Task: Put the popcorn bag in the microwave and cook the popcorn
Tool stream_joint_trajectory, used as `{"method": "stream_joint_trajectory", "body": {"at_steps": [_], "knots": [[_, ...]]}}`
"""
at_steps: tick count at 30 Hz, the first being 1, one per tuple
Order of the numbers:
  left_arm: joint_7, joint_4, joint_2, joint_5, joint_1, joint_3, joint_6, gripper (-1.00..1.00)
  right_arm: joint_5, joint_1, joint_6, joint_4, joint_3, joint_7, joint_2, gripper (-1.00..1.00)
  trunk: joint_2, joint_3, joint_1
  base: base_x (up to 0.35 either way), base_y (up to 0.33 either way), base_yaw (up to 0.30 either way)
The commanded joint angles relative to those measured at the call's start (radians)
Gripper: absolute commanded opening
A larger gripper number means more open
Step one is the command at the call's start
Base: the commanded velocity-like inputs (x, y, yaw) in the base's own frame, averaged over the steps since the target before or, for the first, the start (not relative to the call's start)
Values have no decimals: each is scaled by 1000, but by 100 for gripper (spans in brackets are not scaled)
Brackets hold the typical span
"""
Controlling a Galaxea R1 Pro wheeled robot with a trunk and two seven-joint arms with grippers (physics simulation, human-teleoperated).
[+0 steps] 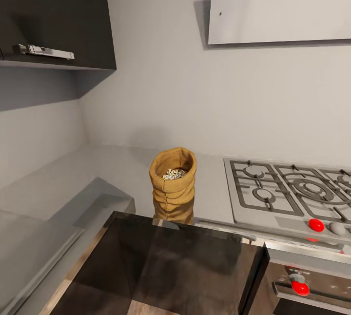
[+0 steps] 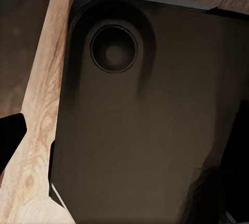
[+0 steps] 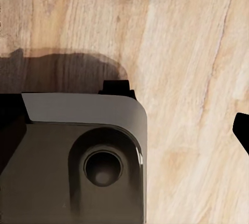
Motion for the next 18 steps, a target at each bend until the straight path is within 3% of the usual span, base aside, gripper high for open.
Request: {"method": "stream_joint_trajectory", "body": {"at_steps": [1,11,13,16,18], "knots": [[-5,-1,0,8,0,0,-1,100,10,-1,-6,3,-9,1,0,100,7,2,-4,0,0,0],[-2,-14,4,21,0,-1,-2,100,11,-1,-4,3,-9,2,1,100,70,30,-38,0,0,0],[10,-56,4,61,0,0,-2,100,11,-1,-4,3,-9,2,0,100,70,30,-38,0,0,0],[31,-85,3,153,0,-2,-1,100,11,-1,-5,3,-9,2,-1,100,70,30,-38,0,0,0],[33,-90,3,166,0,-6,-2,100,11,-1,-5,3,-9,2,-2,100,70,30,-38,0,0,0]]}}
